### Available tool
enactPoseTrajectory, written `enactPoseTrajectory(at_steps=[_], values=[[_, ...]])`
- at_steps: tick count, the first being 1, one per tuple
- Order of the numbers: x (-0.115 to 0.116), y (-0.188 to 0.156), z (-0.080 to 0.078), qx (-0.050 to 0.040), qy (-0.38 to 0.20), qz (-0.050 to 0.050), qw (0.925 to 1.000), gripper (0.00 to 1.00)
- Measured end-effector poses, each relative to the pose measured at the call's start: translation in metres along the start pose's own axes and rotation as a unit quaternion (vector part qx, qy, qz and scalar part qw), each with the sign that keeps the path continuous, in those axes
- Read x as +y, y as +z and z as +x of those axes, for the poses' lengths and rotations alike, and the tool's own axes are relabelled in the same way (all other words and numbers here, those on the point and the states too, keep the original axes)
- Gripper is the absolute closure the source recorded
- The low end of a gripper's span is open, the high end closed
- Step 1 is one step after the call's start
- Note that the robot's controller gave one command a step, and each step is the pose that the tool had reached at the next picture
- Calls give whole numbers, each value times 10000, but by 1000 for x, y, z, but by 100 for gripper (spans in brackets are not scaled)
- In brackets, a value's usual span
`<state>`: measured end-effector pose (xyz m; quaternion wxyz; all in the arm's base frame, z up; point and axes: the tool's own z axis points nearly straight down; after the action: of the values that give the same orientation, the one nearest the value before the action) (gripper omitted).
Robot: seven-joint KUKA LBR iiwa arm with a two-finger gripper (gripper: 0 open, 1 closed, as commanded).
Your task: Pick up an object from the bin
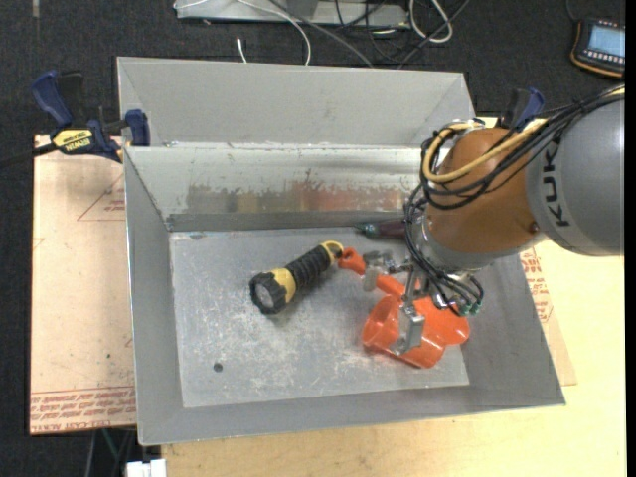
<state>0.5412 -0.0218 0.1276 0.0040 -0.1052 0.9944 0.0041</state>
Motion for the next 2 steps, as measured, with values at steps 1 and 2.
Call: enactPoseTrajectory(at_steps=[1,2], values=[[22,-51,24,-34,1300,11,9915,0],[12,-38,14,-65,898,6,9959,0]])
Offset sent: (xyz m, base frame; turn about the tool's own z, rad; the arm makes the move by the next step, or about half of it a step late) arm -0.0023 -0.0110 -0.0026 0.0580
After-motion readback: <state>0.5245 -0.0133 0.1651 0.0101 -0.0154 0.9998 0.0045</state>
